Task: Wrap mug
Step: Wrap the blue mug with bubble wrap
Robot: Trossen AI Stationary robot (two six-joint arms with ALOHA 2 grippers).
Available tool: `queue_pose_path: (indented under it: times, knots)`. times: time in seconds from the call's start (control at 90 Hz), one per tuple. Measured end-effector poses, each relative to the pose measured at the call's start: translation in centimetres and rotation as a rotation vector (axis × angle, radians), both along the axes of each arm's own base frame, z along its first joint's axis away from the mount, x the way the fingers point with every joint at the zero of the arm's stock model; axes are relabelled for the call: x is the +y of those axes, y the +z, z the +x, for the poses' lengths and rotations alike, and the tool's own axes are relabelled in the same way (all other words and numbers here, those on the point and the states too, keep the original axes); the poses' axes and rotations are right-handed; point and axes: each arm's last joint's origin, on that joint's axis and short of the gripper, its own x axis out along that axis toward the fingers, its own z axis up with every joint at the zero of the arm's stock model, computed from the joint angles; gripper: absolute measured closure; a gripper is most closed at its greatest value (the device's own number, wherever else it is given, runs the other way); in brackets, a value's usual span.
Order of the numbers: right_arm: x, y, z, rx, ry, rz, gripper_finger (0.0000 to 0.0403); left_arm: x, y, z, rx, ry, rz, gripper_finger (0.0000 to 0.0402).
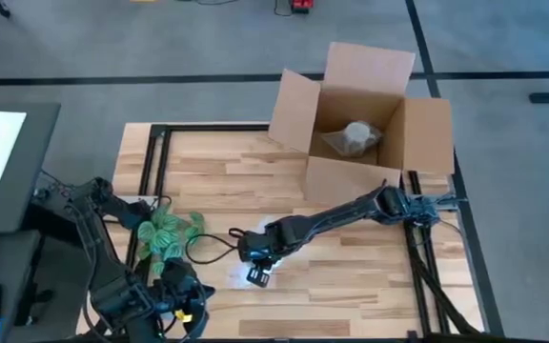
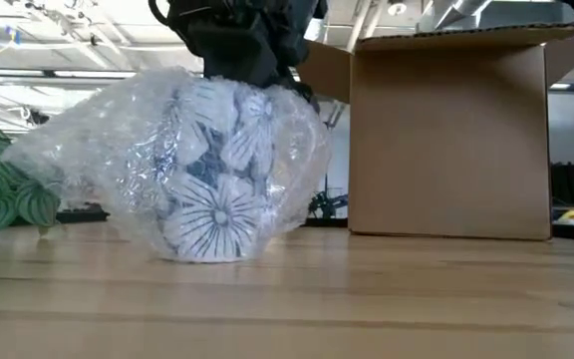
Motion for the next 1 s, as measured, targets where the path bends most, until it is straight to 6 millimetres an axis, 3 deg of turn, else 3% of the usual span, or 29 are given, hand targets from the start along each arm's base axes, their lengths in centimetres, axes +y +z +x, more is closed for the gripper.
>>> queue_pose_path:
  times: [0.356, 0.511, 0.611, 0.744, 1.0]
  knots:
    - [-0.7, 6.2, -0.1, -0.026, 0.01, 0.0, 0.0331, 0.0, 0.0, 0.0, 0.001, -0.001, 0.0, 0.0402]
    - [-1.0, 6.7, -0.2, -0.042, -0.012, -0.043, 0.0327, 0.0, 0.0, 0.0, 0.001, -0.002, 0.002, 0.0402]
    - [-1.0, 5.2, 0.3, -0.006, -0.022, -0.073, 0.0327, 0.0, 0.0, 0.0, 0.002, -0.002, 0.002, 0.0402]
    - [-0.9, 1.7, 1.4, 0.057, -0.016, -0.089, 0.0327, 0.0, 0.0, 0.0, 0.003, -0.003, 0.004, 0.0402]
    - [-0.2, -2.3, 2.2, 0.135, 0.005, -0.085, 0.0327, 0.0, 0.0, 0.0, 0.004, -0.003, 0.003, 0.0402]
